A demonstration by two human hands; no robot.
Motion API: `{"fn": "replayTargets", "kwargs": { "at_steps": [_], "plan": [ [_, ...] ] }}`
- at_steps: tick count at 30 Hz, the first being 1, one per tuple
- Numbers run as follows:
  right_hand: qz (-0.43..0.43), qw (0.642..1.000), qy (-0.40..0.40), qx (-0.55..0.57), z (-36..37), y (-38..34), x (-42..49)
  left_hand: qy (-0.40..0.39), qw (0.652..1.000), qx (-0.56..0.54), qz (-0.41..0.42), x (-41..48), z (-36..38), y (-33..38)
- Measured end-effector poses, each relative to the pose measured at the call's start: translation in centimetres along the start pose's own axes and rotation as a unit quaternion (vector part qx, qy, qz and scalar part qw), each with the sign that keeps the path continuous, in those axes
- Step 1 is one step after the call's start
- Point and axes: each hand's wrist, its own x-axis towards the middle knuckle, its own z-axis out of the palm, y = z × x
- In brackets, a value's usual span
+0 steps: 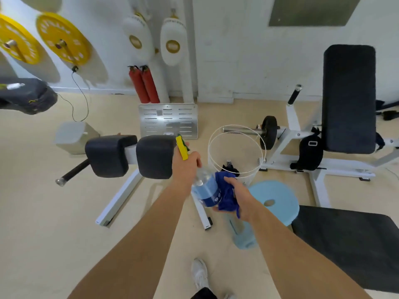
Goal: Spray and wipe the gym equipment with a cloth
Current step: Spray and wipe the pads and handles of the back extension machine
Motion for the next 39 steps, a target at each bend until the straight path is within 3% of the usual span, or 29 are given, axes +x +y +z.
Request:
{"fn": "replayTargets", "kwargs": {
  "at_steps": [8,16,24,29,35,39],
  "plan": [
    [-0.016,0.992,-0.102,-0.073,6.4,0.9,-5.7,0.098,0.993,-0.024,0.058,-4.7,-7.7,1.3],
    [-0.018,0.986,-0.108,-0.126,15.2,3.0,-5.8,0.207,0.972,0.058,0.095,-4.9,-15.6,1.9],
    [0.013,0.985,-0.077,-0.151,26.6,5.1,-3.1,0.13,0.988,0.016,0.081,2.0,-27.4,1.2],
    [-0.057,0.959,0.018,-0.277,33.4,8.0,0.9,0.083,0.995,0.048,0.026,6.3,-34.6,-1.2],
    [-0.018,0.973,0.045,-0.227,37.1,8.7,3.4,0.052,0.997,0.059,-0.021,10.7,-38.2,-4.1],
    [-0.056,0.971,0.053,-0.226,38.7,7.4,6.9,0.033,0.996,0.075,-0.042,14.1,-38.7,-5.4]
  ]
}}
